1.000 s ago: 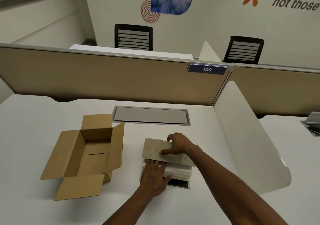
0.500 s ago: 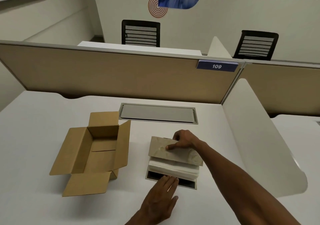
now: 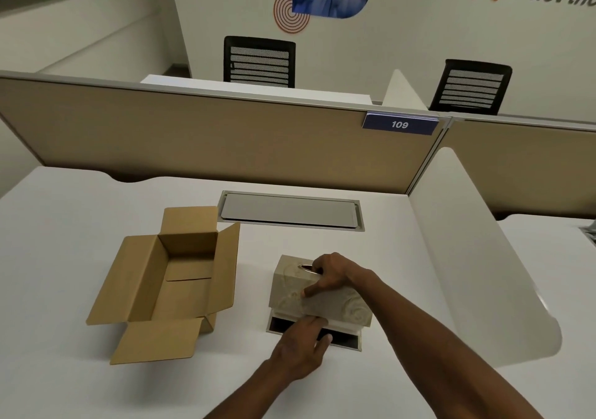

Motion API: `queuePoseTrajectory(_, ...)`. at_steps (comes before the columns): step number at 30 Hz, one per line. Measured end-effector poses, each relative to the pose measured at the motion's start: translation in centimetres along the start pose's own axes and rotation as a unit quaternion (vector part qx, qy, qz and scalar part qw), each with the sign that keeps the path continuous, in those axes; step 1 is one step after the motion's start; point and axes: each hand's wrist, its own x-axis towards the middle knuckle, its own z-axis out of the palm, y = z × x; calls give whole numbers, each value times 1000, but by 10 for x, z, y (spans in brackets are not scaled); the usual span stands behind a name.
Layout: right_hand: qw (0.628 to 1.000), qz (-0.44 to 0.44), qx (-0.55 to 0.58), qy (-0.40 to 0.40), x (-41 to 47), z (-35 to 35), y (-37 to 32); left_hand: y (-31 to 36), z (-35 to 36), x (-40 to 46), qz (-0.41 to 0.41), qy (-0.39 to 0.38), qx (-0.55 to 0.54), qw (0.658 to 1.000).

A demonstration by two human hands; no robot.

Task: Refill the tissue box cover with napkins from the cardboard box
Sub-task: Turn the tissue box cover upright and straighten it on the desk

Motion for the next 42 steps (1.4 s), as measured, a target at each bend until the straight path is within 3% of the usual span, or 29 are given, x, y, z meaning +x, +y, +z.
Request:
queuePoseTrajectory(10,993,-16,-110,36,-22,19,-10,-20,6,-22,-14,5,13,1000)
queuePoseTrajectory(14,983,-20,-161,84,-33,39,-13,-27,8,-29,-37,11,9,999)
queuePoseTrajectory(25,977,-2,-101,188,-65,81,-23,-26,14,-46,-60,19,8,998)
queuePoseTrajectory(28,974,-8,-83,209,-70,94,-22,-27,11,-52,-71,64,5,995)
queuePoseTrajectory(33,968,-24,-71,239,-72,108,-14,-30,-7,-48,-100,237,-26,966)
queuePoseTrajectory(35,960,-29,-66,270,-72,111,-9,-29,-17,-45,-118,256,-46,958)
queuePoseTrajectory(39,934,20,-65,351,-75,124,0,-37,-31,-37,-183,242,-80,950)
queuePoseTrajectory(42,921,96,-14,377,-82,129,3,-47,-36,-29,-213,171,-122,954)
